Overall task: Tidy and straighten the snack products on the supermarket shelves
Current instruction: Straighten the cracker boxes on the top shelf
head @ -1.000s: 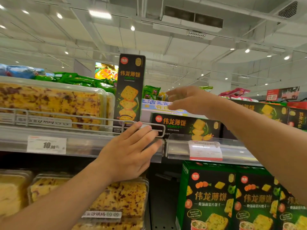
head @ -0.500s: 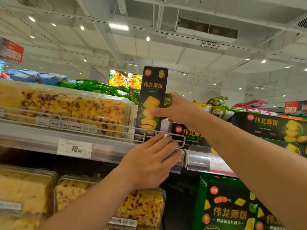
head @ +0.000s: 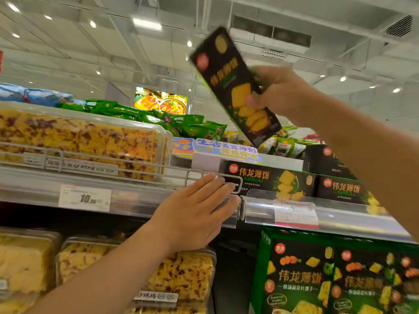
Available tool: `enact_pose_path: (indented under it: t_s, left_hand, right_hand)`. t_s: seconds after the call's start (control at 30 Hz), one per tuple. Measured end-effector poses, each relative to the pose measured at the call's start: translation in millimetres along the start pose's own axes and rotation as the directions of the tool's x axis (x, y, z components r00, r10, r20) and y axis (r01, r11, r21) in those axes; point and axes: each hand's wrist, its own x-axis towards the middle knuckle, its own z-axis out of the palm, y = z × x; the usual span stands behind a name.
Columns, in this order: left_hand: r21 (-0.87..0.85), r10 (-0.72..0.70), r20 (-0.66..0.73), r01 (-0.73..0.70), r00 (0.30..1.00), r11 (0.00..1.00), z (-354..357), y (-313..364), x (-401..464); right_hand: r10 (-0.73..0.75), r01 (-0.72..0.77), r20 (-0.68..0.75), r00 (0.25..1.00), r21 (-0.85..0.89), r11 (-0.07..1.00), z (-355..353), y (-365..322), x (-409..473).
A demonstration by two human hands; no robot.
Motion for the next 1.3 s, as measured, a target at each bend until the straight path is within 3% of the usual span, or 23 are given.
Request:
enact_pose_path:
  t_s: [0.13, 0.27, 0.57, 1.03, 1.17, 1.3]
  left_hand:
    - [-0.017, 0.001, -0.008, -0.001, 1.000, 1.000, -1, 0, 0]
    - [-0.022, 0.009, 0.012, -0.008, 1.000, 1.000, -2, -1, 0]
    - [-0.069, -0.012, 0.066, 0.016, 0.998, 0.997, -5, -2, 1]
    - [-0.125, 0.007, 0.076, 0.002, 0.997, 0.992, -5, -5, 0]
    - [-0.150, 0.007, 0.070, 0.003, 0.998, 0.989, -5, -6, 1]
    - [-0.237, -0.046, 0.027, 0.051, 0.999, 0.970, -5, -8, 2]
  right_hand:
    - [0.118, -0.023, 0.183, 0.976, -0.454, 0.891, -5, 15, -19]
    - [0.214, -0.027, 0.258, 0.942, -0.578, 0.815, -5, 31, -29]
    - [0.284, -0.001, 0.278, 0.918, -0.713, 0.702, -10, 42, -34]
    - [0.431, -0.117, 0.261, 0.864, -0.728, 0.675, -12, 52, -35]
    - [0.330, -0.111, 0.145, 0.933, -0.755, 0.646, -12, 56, -46]
    - [0.191, -0.163, -0.033, 0.981, -0.674, 0.720, -17, 69, -108]
